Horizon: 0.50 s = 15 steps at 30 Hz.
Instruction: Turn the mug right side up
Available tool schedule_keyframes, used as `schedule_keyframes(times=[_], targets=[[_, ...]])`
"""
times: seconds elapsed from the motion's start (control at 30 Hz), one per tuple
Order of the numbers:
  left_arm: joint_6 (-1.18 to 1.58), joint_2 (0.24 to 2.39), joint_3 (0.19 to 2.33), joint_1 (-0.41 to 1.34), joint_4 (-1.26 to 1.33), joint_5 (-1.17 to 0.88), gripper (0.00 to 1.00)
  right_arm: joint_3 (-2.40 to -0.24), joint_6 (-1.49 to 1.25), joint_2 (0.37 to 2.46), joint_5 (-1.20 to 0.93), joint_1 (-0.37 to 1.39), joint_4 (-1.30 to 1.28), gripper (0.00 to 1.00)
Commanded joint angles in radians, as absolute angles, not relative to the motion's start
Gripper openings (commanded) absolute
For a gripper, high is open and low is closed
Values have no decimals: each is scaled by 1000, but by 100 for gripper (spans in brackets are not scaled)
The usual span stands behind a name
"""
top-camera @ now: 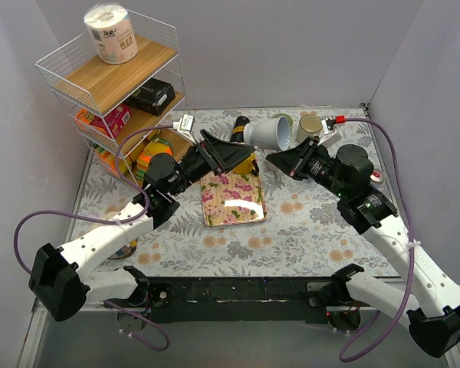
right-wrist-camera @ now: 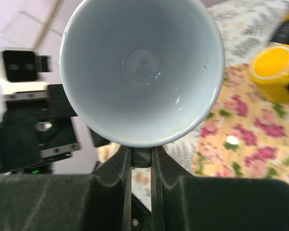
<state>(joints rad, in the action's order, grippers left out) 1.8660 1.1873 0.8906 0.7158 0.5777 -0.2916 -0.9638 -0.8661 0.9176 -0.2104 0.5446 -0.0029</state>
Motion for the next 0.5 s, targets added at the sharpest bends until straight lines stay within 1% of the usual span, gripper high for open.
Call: schedule_keyframes(times=[0.0,0.13,0.27,0.47], targets=[[1729,1109,911,718,340,-201,98,-1066,-710,855,-17,543,-240,1],[1665,1069,899,718,226,-149,98,-1007,-640,804,83,545,-346,1],[1632,1049,897,718,138,-103,98,-951,-585,767,139,543,-413,1],[1602,1074,934,718,54,-60,98,-874,-534,810,196,545,-468,1]])
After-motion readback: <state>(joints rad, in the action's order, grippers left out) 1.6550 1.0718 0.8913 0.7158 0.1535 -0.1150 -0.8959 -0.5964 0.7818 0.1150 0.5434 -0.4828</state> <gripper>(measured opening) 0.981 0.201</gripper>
